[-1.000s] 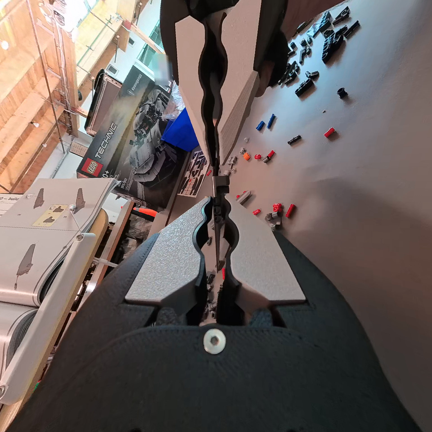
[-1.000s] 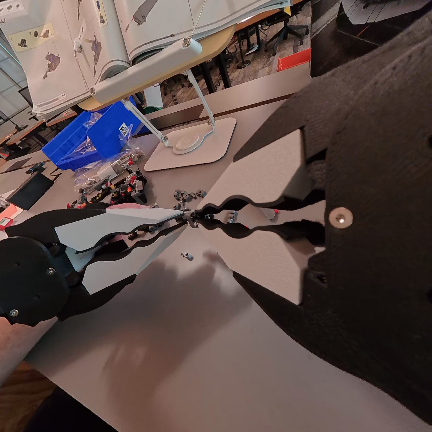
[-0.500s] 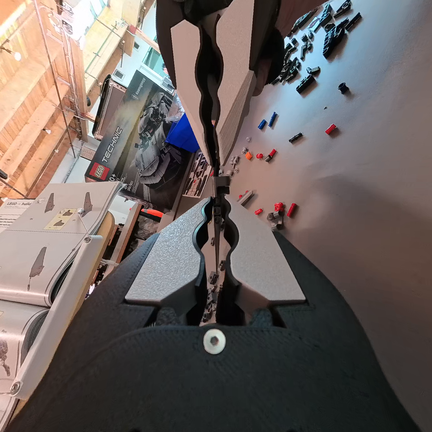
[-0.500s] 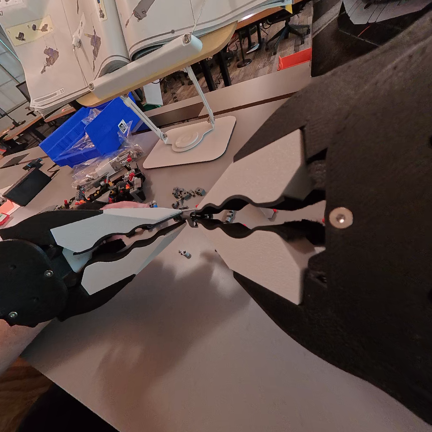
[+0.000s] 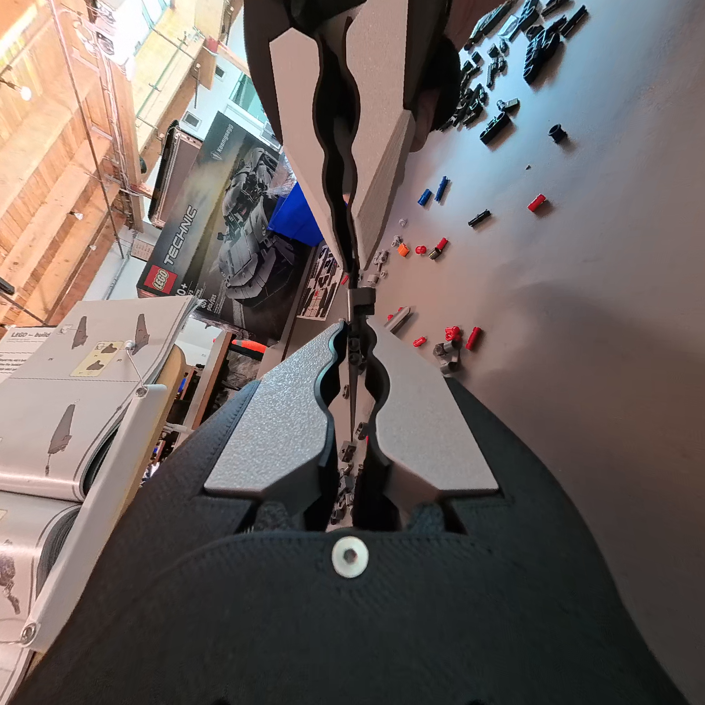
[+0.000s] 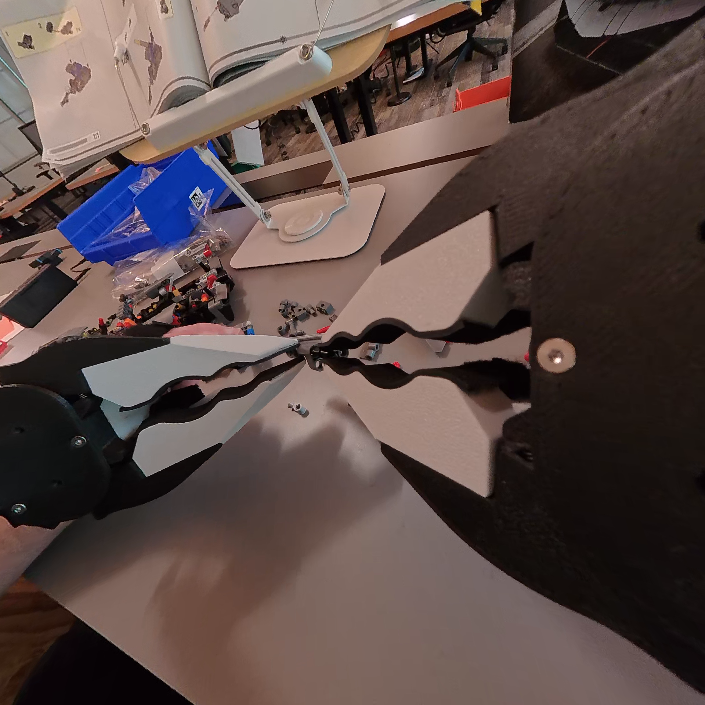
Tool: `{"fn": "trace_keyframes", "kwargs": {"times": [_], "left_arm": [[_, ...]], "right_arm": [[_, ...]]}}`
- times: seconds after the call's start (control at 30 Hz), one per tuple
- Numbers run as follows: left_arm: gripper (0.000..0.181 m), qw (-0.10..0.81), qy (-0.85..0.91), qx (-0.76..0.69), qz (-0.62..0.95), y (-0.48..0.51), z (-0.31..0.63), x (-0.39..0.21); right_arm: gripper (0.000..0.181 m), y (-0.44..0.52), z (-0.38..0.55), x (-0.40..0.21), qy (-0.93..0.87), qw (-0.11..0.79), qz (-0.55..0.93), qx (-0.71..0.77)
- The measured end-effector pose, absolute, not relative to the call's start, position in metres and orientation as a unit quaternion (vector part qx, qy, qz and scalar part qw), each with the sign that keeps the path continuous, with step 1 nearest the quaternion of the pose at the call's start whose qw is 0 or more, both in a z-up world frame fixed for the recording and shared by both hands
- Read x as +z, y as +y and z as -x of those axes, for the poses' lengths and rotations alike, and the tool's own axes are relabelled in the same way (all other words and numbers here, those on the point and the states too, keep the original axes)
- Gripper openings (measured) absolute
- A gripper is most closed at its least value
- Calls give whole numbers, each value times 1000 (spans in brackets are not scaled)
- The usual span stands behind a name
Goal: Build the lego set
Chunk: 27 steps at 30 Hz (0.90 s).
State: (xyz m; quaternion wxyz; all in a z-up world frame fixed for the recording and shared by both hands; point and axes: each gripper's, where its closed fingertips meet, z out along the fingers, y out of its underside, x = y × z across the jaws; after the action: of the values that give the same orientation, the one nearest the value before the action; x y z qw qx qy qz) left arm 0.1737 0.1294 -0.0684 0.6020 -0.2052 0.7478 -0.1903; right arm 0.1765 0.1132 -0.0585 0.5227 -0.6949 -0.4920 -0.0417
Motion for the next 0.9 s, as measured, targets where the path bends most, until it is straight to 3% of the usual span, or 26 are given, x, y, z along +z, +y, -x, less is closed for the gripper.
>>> {"fn": "trace_keyframes", "kwargs": {"times": [0.9], "left_arm": [[0, 593, 768, -122, 208, 132, -179, -85]], "right_arm": [[1, 122, -185, -88, -505, 463, 722, -95]]}}
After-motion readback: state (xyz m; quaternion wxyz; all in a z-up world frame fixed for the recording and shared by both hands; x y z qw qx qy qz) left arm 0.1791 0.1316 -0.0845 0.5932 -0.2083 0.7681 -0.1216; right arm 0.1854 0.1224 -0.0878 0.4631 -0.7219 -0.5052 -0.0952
